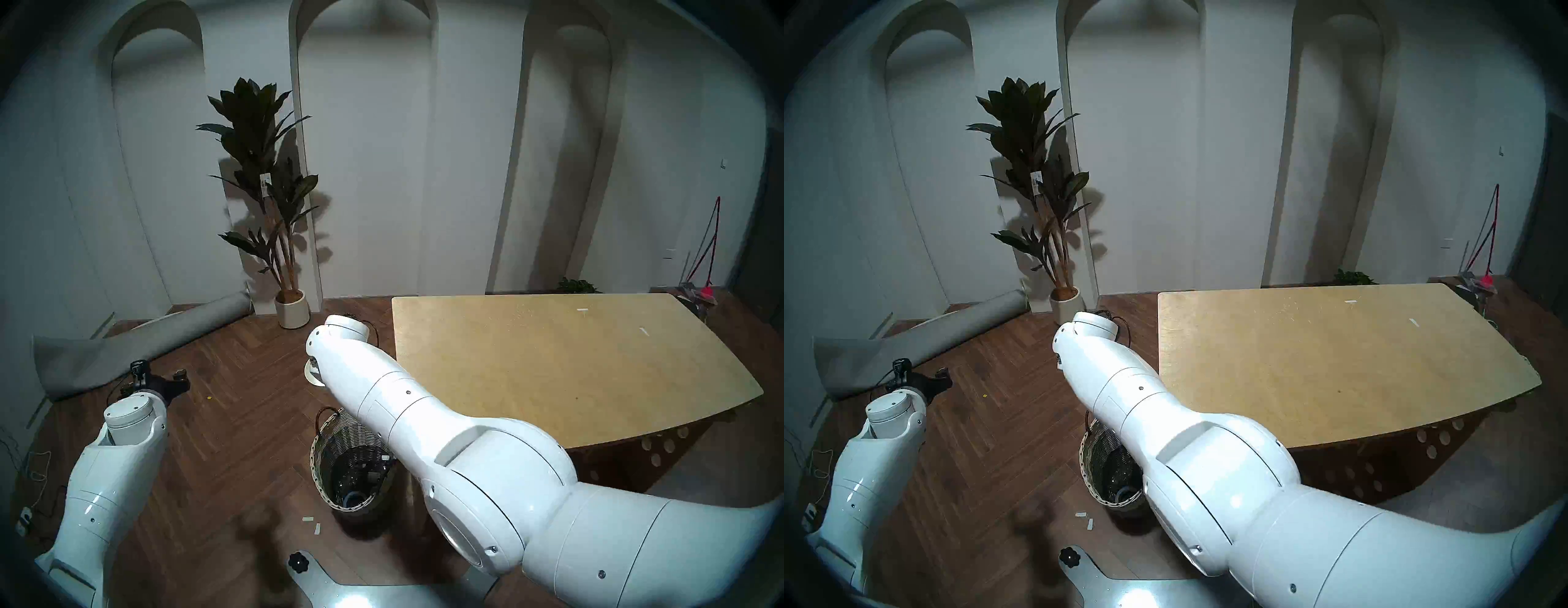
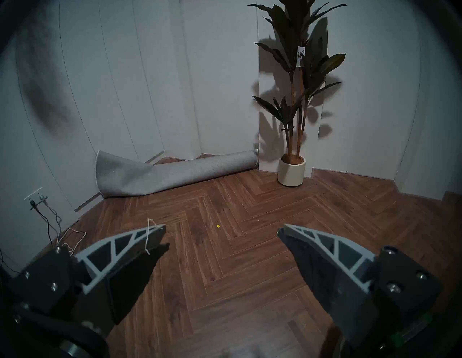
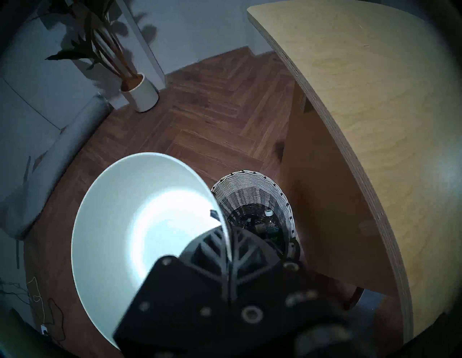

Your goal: Load the items into the basket from the rear

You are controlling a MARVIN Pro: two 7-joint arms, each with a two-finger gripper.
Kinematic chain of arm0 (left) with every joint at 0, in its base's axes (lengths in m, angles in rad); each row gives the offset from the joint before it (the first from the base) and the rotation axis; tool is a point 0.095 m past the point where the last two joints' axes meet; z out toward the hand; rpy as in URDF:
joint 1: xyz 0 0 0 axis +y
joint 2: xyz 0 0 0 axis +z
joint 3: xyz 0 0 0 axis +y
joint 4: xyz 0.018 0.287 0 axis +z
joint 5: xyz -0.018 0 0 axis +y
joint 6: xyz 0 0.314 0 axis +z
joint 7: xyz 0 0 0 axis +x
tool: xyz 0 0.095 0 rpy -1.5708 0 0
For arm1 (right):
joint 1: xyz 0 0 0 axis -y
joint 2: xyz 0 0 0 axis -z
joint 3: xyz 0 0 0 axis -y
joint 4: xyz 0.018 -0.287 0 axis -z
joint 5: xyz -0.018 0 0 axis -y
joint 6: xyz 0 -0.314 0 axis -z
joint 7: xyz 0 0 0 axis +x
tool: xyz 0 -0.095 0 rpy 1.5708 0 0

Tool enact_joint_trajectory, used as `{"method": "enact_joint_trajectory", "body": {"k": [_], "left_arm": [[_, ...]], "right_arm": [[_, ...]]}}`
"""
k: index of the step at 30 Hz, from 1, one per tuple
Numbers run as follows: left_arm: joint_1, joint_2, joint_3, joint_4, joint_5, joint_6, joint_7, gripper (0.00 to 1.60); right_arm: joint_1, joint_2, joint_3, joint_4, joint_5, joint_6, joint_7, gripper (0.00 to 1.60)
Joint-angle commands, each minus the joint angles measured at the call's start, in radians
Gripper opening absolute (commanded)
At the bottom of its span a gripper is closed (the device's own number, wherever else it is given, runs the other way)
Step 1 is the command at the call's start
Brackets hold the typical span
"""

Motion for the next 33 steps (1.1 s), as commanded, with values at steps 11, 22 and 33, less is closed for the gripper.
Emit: {"method": "enact_joint_trajectory", "body": {"k": [11,22,33], "left_arm": [[-0.025,-0.004,0.016,-0.015,0.013,-0.019,0.002,1.60],[-0.042,-0.003,0.031,-0.002,0.013,-0.020,0.000,1.60],[-0.053,-0.005,0.042,0.013,0.014,-0.019,-0.011,1.60]], "right_arm": [[0.087,-0.014,-0.068,0.098,0.063,-0.115,0.078,0.00],[0.106,-0.014,-0.101,0.158,0.100,-0.157,0.101,0.06],[0.119,-0.014,-0.136,0.200,0.123,-0.189,0.115,1.60]]}}
